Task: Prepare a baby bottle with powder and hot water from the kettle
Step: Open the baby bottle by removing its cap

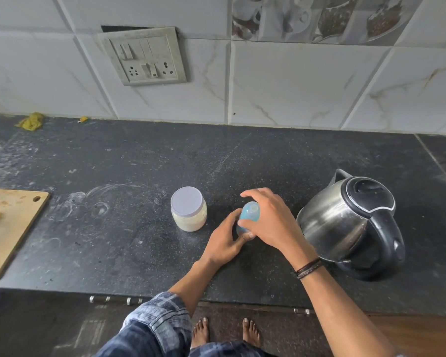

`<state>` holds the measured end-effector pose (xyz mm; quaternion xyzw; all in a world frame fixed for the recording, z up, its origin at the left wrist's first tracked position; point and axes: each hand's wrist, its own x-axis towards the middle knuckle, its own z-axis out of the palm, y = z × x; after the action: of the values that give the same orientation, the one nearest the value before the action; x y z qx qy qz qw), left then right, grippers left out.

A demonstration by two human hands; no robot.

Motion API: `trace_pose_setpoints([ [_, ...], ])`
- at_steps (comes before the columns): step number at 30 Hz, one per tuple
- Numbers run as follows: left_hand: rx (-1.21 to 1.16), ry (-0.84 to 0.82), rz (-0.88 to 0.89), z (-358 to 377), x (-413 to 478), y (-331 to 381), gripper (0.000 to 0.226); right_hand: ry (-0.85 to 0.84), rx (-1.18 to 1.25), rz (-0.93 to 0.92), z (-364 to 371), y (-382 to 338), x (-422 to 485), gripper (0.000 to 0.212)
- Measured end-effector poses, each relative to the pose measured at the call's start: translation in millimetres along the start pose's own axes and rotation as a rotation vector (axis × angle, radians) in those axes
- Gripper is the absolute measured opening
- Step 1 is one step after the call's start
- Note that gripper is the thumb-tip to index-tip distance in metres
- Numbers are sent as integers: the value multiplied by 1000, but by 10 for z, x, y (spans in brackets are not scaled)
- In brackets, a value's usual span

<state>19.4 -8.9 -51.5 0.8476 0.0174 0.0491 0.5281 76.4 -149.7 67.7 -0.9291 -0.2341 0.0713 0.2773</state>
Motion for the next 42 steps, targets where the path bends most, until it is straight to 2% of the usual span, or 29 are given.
trace_pose_setpoints([
  [4,8,-6,12,2,3,-8,72,-34,12,28,22,15,-9,46],
  [8,4,0,11,10,2,-6,68,-24,50,-6,8,8,-9,62],
  [12,18,3,22,3,1,-17,65,-35,6,20,15,25,-6,54],
  [17,19,11,17,8,6,-22,61,-29,-2,-12,-2,26,-17,70],
  [21,26,13,31,6,7,-28,60,-45,-27,16,-2,32,-13,51],
  [25,25,26,32,0,6,-17,59,-59,-2,-25,6,37,-28,64],
  [30,31,29,31,1,6,-14,58,-49,4,37,11,42,-20,46],
  [38,45,48,17,-5,17,-7,53,-60,129,96,-152,93,22,44],
  [42,32,46,11,14,20,-35,54,39,209,152,-273,172,85,42],
])
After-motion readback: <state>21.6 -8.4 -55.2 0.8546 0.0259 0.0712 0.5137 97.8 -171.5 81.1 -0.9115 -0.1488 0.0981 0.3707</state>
